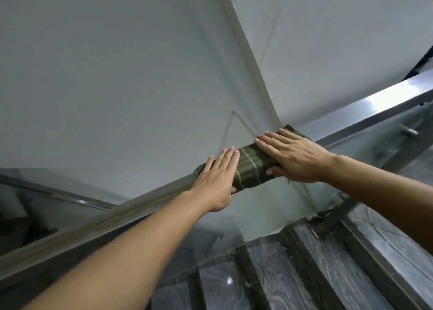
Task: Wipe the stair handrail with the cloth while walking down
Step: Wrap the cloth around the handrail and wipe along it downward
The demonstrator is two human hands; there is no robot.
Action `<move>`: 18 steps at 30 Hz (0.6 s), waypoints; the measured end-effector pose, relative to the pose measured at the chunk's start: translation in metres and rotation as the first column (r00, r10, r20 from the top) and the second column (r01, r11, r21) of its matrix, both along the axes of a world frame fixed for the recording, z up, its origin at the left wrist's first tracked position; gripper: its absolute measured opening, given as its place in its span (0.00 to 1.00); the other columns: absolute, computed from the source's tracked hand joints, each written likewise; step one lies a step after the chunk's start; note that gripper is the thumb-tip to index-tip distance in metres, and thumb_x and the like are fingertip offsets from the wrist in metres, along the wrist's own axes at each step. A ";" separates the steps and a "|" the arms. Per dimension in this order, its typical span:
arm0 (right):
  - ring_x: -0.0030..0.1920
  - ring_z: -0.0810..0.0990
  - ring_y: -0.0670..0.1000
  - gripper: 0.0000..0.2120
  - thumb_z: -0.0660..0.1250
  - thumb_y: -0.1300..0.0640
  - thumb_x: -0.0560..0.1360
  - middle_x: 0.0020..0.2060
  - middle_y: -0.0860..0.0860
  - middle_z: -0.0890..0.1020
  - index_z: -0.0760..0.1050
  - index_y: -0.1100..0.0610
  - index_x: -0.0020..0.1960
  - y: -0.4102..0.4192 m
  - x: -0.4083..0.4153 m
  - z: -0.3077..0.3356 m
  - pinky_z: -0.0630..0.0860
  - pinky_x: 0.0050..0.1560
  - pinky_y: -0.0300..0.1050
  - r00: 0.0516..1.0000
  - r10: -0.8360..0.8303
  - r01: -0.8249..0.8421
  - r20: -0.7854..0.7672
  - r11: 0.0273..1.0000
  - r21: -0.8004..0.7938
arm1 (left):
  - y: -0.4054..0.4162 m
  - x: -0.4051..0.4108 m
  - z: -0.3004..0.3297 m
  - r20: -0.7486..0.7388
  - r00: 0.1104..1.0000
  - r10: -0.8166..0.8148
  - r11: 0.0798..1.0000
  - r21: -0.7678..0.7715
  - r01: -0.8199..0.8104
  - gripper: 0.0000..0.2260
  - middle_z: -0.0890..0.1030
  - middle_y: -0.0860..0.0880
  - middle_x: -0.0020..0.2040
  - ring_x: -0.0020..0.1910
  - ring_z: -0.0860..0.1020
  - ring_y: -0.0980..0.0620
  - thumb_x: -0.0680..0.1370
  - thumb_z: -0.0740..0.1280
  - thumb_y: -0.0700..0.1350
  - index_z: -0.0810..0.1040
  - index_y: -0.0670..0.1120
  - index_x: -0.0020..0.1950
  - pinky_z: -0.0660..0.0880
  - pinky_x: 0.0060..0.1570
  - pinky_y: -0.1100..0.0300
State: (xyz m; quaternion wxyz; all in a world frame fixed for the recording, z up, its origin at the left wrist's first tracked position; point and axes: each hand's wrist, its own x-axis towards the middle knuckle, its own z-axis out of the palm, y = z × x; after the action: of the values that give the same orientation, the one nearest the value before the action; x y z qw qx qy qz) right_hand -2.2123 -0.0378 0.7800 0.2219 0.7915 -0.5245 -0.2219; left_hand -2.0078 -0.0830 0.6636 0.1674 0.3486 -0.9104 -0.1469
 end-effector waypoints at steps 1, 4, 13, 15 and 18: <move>0.74 0.62 0.58 0.37 0.54 0.37 0.77 0.74 0.58 0.65 0.53 0.59 0.76 -0.001 0.005 -0.002 0.56 0.74 0.57 1.000 0.015 -0.015 -0.010 1.000 -0.001 | 0.000 0.006 -0.002 0.021 1.000 0.005 1.000 0.000 -0.005 0.38 0.35 0.48 0.78 0.77 0.35 0.51 0.80 0.60 0.45 0.34 0.45 0.76 0.39 0.76 0.47; 0.71 0.67 0.58 0.37 0.52 0.36 0.75 0.72 0.58 0.68 0.55 0.60 0.75 -0.007 0.023 -0.008 0.61 0.71 0.60 0.997 0.065 -0.064 -0.052 0.997 0.033 | -0.002 0.028 -0.013 0.085 0.996 0.018 1.000 0.012 -0.019 0.38 0.34 0.49 0.78 0.76 0.33 0.51 0.80 0.60 0.45 0.32 0.45 0.76 0.39 0.74 0.42; 0.71 0.67 0.59 0.37 0.57 0.37 0.75 0.73 0.58 0.67 0.54 0.59 0.76 -0.017 0.079 -0.054 0.65 0.70 0.59 0.985 0.170 -0.168 -0.022 0.984 0.062 | 0.003 0.085 -0.049 0.072 0.987 0.144 0.986 0.073 -0.149 0.40 0.39 0.47 0.79 0.77 0.37 0.50 0.78 0.59 0.59 0.37 0.43 0.77 0.40 0.76 0.47; 0.70 0.68 0.60 0.38 0.59 0.38 0.74 0.71 0.59 0.69 0.57 0.60 0.75 -0.018 0.093 -0.062 0.64 0.70 0.61 0.984 0.177 -0.175 -0.036 0.983 0.049 | 0.006 0.093 -0.055 0.046 0.979 0.197 0.978 0.062 -0.200 0.39 0.43 0.45 0.79 0.78 0.40 0.50 0.78 0.57 0.61 0.41 0.42 0.77 0.39 0.76 0.51; 0.71 0.67 0.61 0.38 0.61 0.39 0.74 0.71 0.61 0.69 0.59 0.63 0.74 -0.020 0.114 -0.075 0.60 0.72 0.63 0.980 0.184 -0.180 -0.072 0.982 0.048 | 0.008 0.107 -0.063 0.007 0.974 0.228 0.970 0.090 -0.227 0.37 0.45 0.44 0.79 0.78 0.41 0.49 0.79 0.59 0.56 0.42 0.41 0.77 0.39 0.76 0.54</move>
State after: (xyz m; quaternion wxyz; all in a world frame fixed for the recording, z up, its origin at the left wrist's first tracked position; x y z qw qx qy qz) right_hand -2.0982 -0.0575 0.7052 0.2448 0.8315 -0.4363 -0.2415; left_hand -1.9011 -0.0752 0.6007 0.1686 0.4576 -0.8567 -0.1683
